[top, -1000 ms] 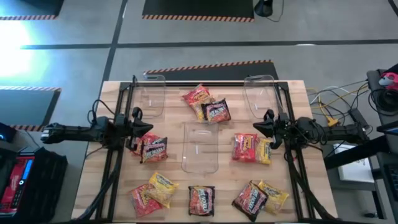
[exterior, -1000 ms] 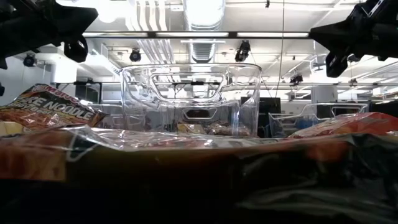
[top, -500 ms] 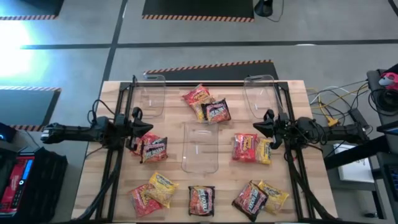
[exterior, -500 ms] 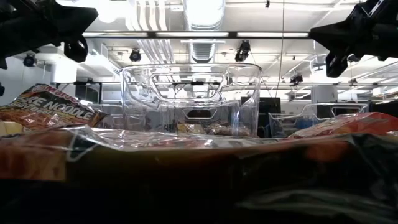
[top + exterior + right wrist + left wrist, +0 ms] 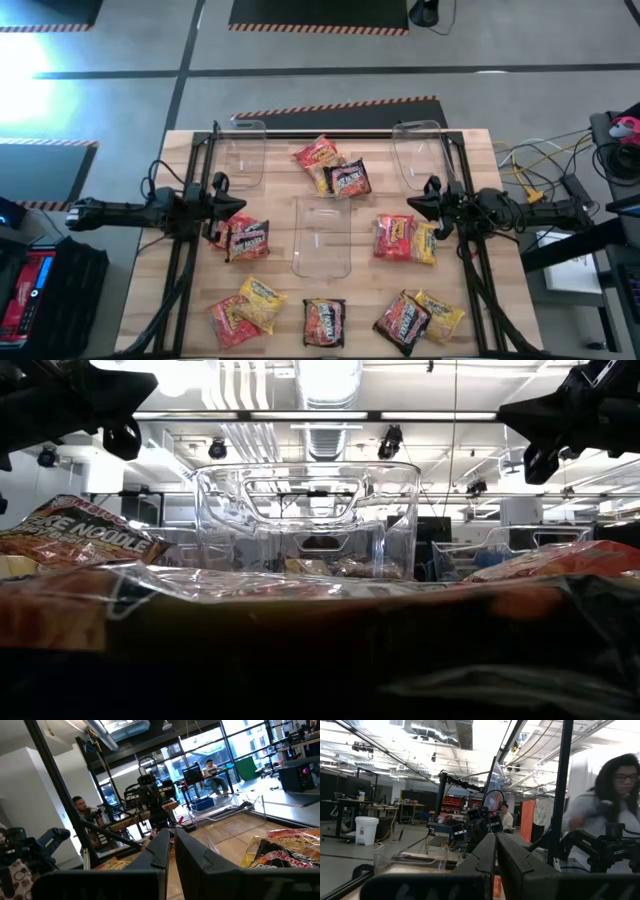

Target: Sort Maruchan noodles

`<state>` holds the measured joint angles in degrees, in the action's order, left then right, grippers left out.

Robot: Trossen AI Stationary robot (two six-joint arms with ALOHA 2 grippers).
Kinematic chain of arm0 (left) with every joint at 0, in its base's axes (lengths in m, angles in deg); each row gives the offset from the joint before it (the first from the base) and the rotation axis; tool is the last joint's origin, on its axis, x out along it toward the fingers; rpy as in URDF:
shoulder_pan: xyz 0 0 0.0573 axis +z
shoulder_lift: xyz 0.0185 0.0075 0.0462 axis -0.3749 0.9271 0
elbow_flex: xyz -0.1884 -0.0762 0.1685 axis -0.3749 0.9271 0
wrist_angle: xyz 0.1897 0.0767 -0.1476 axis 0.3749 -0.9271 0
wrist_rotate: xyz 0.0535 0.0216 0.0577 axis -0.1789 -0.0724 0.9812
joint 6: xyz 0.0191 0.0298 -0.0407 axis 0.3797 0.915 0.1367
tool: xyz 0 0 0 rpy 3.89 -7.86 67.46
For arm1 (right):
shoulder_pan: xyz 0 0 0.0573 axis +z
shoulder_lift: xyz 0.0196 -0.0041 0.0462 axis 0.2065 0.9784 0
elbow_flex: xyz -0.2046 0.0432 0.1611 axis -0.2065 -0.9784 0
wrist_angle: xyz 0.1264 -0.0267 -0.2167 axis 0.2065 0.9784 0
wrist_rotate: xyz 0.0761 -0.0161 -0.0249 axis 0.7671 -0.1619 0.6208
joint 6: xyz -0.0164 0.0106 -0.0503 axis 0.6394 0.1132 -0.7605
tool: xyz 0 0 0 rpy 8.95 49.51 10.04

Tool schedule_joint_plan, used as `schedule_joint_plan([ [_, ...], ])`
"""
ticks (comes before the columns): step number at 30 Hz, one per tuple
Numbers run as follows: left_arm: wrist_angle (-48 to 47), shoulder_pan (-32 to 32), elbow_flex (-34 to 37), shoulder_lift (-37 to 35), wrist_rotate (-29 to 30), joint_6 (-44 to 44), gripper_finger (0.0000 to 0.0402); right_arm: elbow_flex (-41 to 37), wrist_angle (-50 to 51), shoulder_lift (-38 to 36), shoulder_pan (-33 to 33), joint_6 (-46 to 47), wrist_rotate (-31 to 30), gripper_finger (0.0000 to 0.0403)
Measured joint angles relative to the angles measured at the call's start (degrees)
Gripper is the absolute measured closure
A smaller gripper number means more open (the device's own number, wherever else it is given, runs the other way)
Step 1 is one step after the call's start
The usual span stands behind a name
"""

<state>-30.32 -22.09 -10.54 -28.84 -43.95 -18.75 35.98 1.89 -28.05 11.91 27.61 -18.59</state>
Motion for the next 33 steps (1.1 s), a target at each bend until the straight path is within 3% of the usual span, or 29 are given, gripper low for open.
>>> schedule_joint_plan([
  [33, 0.0, 0.0, 0.0, 0.0, 0.0, 0.0, 0.0402, 0.0, 0.0, 0.0, 0.0, 0.3, 0.0, 0.0385],
])
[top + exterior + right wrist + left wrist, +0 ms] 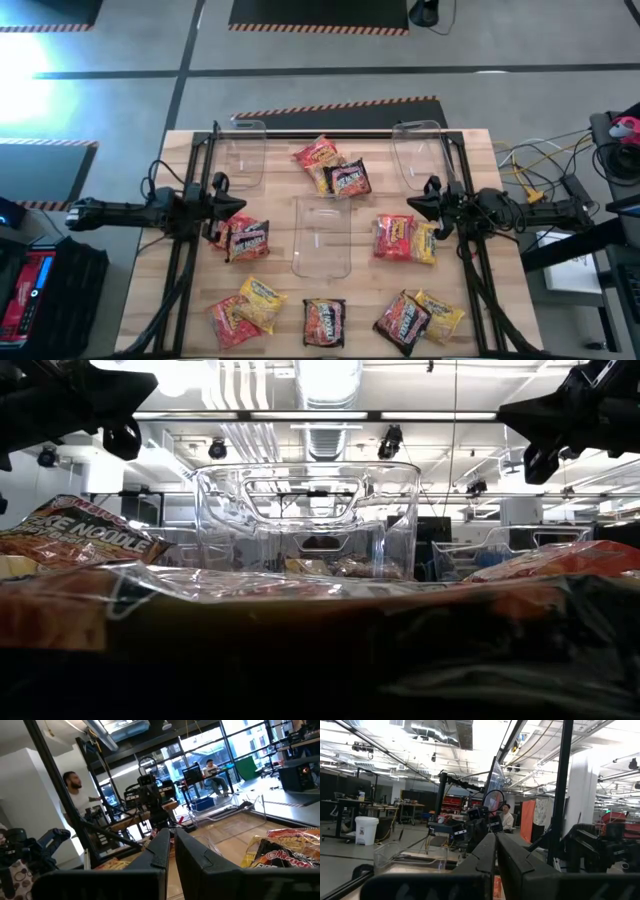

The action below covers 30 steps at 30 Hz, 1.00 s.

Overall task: Sort Maruchan noodles
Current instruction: Put the black noodle pack into the top right transparent bin

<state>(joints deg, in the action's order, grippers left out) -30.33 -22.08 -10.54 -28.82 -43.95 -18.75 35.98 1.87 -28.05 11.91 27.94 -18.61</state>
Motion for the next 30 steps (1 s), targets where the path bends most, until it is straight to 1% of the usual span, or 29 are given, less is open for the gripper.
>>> schedule_joint_plan([
  [8, 0.0, 0.0, 0.0, 0.0, 0.0, 0.0, 0.0402, 0.0, 0.0, 0.0, 0.0, 0.3, 0.0, 0.0385],
  [11, 0.0, 0.0, 0.0, 0.0, 0.0, 0.0, 0.0402, 0.0, 0.0, 0.0, 0.0, 3.4, 0.0, 0.0385],
  [17, 0.0, 0.0, 0.0, 0.0, 0.0, 0.0, 0.0402, 0.0, -0.1, 0.0, 0.0, 6.5, 0.0, 0.0385],
  [22, 0.0, 0.0, 0.0, 0.0, 0.0, 0.0, 0.0402, 0.0, -0.1, 0.0, 0.0, 2.8, -0.5, 0.0385],
  [30, 0.0, 0.0, 0.0, 0.0, 0.0, 0.0, 0.0402, 0.0, -1.0, 0.0, 0.0, 3.2, -0.5, 0.0385],
])
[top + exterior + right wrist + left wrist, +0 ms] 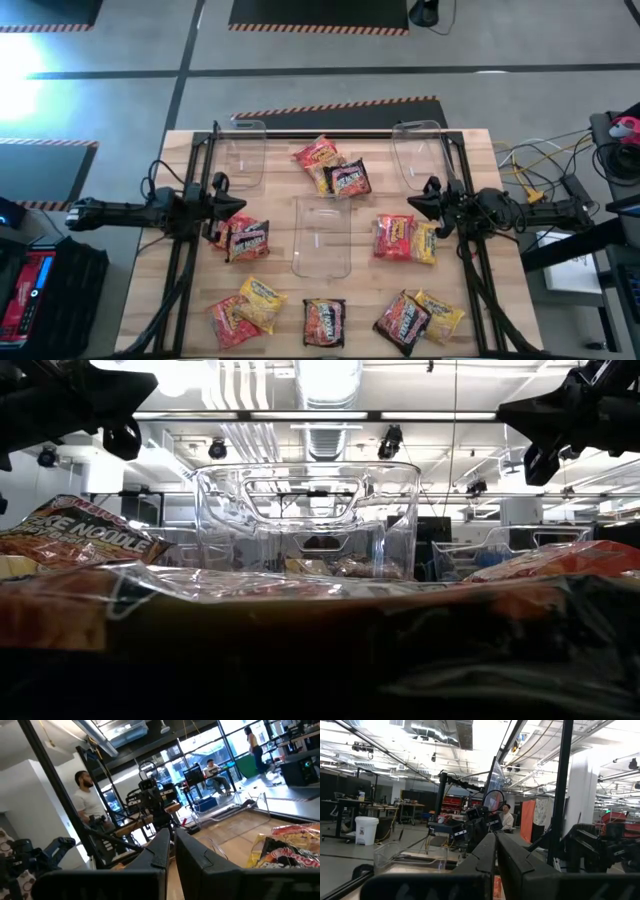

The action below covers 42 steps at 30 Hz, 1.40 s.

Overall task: Sort Maruchan noodles
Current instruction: Put the black noodle pack into the top right transparent bin

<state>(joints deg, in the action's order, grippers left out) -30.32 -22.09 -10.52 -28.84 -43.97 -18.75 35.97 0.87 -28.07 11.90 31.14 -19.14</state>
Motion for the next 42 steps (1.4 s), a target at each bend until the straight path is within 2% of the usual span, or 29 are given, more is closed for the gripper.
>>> schedule_joint_plan([
  [6, 0.0, 0.0, 0.0, 0.0, 0.0, 0.0, 0.0402, 0.0, 0.0, 0.0, 0.0, -3.1, -1.5, 0.0385],
  [12, 0.0, 0.0, 0.0, 0.0, 0.0, 0.0, 0.0402, 0.0, -0.1, 0.0, 0.0, 4.7, -8.2, 0.0385],
  [17, 0.0, 0.0, 0.0, 0.0, 0.0, 0.0, 0.0402, 0.1, -0.5, 0.0, 0.0, 5.5, -8.7, 0.0385],
  [26, 0.0, 0.0, 0.0, 0.0, 0.0, 0.0, 0.0402, 5.5, -0.8, 0.7, 0.0, 3.4, -13.4, 0.0385],
  [30, 0.0, 0.0, 0.0, 0.0, 0.0, 0.0, 0.0402, 8.5, -0.9, 2.7, 0.0, 4.0, -15.2, 0.0385],
  [42, 0.0, 0.0, 0.0, 0.0, 0.0, 0.0, 0.0402, 17.2, -0.7, 13.1, 0.0, 6.8, -14.4, 0.0385],
])
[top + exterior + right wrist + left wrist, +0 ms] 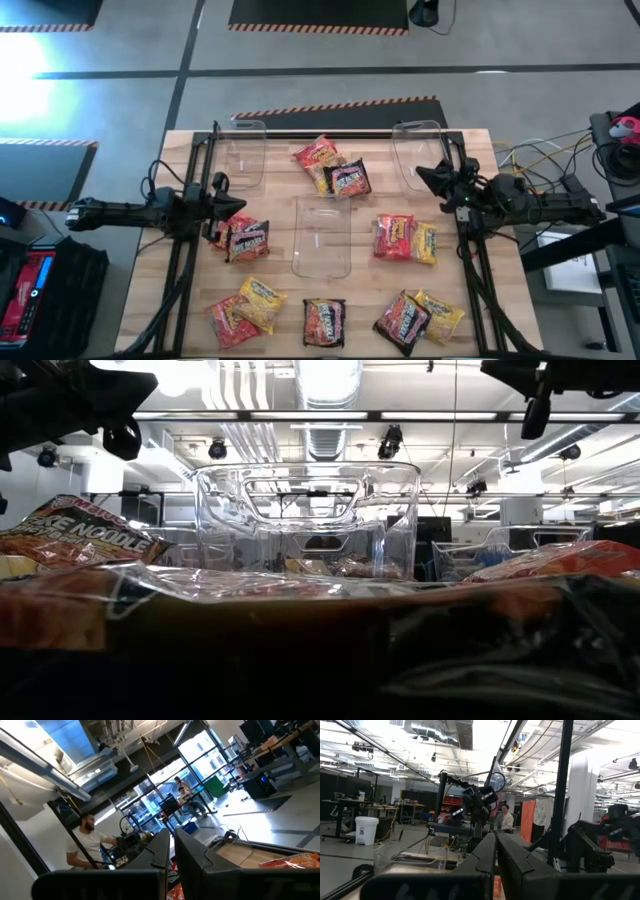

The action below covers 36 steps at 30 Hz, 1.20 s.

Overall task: Sort Maruchan noodles
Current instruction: Put the black noodle pack into the top right transparent bin

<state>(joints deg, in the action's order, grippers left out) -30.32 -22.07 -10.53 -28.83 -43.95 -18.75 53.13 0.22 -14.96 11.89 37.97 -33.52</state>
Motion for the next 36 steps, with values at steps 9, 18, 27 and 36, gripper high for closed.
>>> schedule_joint_plan([
  [9, 0.0, 0.0, 0.0, 0.0, 0.0, 0.0, 0.0402, 5.8, 1.6, 5.2, 0.0, 0.2, 0.6, 0.0385],
  [18, 0.0, 0.1, 0.0, 0.0, 0.0, 0.0, 0.0402, 8.9, 1.7, 9.8, 0.0, 0.1, 3.4, 0.0385],
  [27, 2.1, 0.1, 0.0, 0.0, 1.4, -0.1, 0.0402, 9.0, 1.8, 12.2, 0.0, 3.7, 3.4, 0.0385],
  [36, 6.9, 0.0, 0.0, 0.0, 3.6, -6.7, 0.0402, 9.0, 2.0, 15.9, 0.0, 9.9, 3.5, 0.0385],
])
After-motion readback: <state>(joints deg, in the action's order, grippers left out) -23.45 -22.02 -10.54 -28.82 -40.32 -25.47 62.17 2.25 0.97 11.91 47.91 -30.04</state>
